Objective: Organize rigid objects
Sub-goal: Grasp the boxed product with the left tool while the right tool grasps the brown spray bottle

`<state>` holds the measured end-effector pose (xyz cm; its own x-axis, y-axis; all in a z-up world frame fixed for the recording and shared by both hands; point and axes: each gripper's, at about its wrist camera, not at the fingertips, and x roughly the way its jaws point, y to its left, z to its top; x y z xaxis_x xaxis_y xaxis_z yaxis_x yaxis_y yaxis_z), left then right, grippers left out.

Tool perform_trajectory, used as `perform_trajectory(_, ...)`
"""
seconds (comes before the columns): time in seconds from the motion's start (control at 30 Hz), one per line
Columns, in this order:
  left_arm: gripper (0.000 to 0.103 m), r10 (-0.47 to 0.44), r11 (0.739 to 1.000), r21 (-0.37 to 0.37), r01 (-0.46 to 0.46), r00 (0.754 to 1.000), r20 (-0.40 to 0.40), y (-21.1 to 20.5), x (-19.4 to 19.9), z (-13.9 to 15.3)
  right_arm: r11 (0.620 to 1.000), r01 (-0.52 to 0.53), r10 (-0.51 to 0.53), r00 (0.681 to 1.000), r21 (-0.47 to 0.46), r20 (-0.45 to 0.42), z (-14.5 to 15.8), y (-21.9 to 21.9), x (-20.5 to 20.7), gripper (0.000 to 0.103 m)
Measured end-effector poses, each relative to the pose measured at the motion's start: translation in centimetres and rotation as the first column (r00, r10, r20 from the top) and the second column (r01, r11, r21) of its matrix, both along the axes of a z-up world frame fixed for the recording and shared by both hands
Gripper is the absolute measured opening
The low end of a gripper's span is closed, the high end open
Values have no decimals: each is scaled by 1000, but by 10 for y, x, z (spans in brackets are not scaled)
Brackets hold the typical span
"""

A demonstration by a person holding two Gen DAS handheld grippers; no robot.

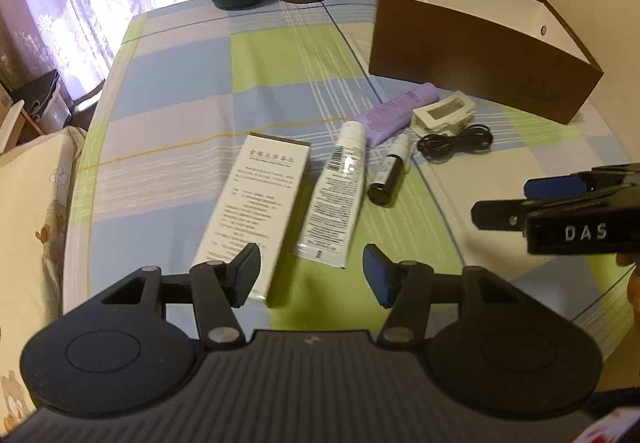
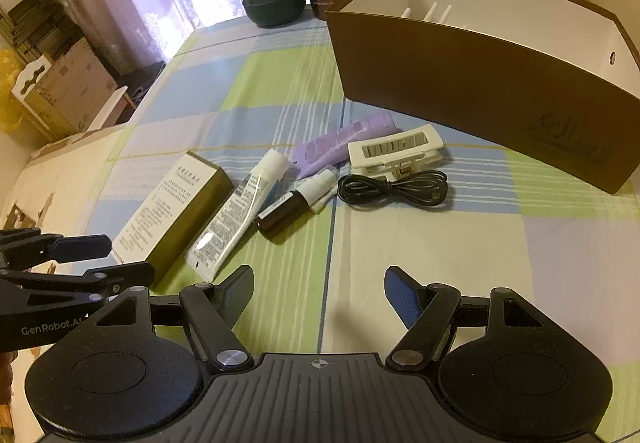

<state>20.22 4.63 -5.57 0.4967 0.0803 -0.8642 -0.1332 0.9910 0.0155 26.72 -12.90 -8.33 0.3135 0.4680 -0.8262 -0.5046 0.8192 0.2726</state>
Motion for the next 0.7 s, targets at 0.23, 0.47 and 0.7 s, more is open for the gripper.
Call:
perform_trajectory(0.23,53,-28,999,36,28,1000,-3,23,11,-12,999,33,-33,999,-8,-20,-10,11,7,69)
perform_trajectory(0.47,59,-82,994,67,84,996,-36,38,27,-27,997,72,-73,997,-25,-37,-20,17,13,69)
perform_trajectory(0.7,59,-140,987,73,144,988,-64,44,43,-41,994,105,-106,993,-27,-58,-27,21,17,69)
